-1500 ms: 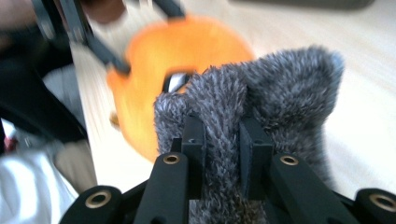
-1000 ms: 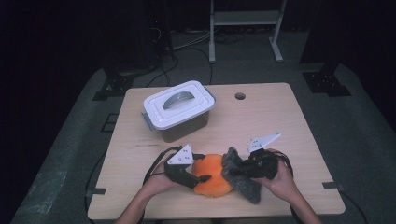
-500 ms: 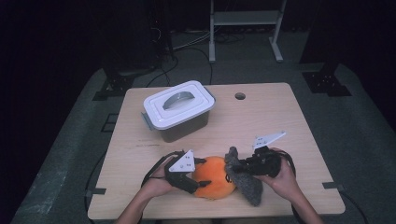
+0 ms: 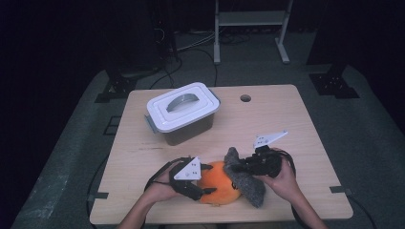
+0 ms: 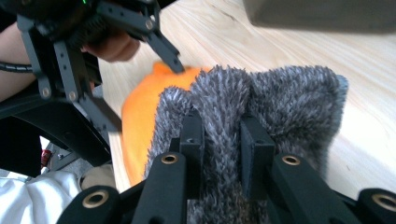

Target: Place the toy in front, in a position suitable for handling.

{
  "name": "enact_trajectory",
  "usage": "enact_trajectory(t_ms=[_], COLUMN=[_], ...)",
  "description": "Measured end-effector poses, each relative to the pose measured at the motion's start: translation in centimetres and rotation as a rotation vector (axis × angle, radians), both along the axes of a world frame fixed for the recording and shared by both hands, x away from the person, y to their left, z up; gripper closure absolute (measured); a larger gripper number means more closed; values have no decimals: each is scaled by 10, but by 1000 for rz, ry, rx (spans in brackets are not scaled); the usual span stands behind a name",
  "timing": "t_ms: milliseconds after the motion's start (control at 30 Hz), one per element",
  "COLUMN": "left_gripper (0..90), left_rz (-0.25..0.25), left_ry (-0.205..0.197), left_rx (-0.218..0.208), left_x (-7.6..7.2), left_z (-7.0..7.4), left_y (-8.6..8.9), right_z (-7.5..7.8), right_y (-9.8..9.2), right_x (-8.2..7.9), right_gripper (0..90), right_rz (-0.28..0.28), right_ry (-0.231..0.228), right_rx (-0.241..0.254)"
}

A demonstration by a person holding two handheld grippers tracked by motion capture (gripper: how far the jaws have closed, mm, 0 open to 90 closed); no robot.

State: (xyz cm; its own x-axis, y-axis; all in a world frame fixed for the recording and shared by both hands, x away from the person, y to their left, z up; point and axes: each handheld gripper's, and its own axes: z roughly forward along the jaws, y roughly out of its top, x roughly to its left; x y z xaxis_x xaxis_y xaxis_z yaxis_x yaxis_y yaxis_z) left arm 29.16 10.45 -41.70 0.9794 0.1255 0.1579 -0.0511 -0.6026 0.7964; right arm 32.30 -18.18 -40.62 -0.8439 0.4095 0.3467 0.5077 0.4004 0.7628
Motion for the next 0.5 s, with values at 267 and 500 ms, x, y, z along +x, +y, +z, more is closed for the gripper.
enact_trajectory(t_ms=[267,500], left_gripper=[300,287], left_rz=[104,162], left_ry=[96,152], left_rx=[-27,-45], left_x=[18,28], left_z=[-9,-13], left_y=[18,26], right_z=[-18,-14], right_y=[-21,-23], right_x=[4,1], right_gripper=[729,737], right_rz=[-26,-35], right_ry=[78,58], right_rx=[-21,-35])
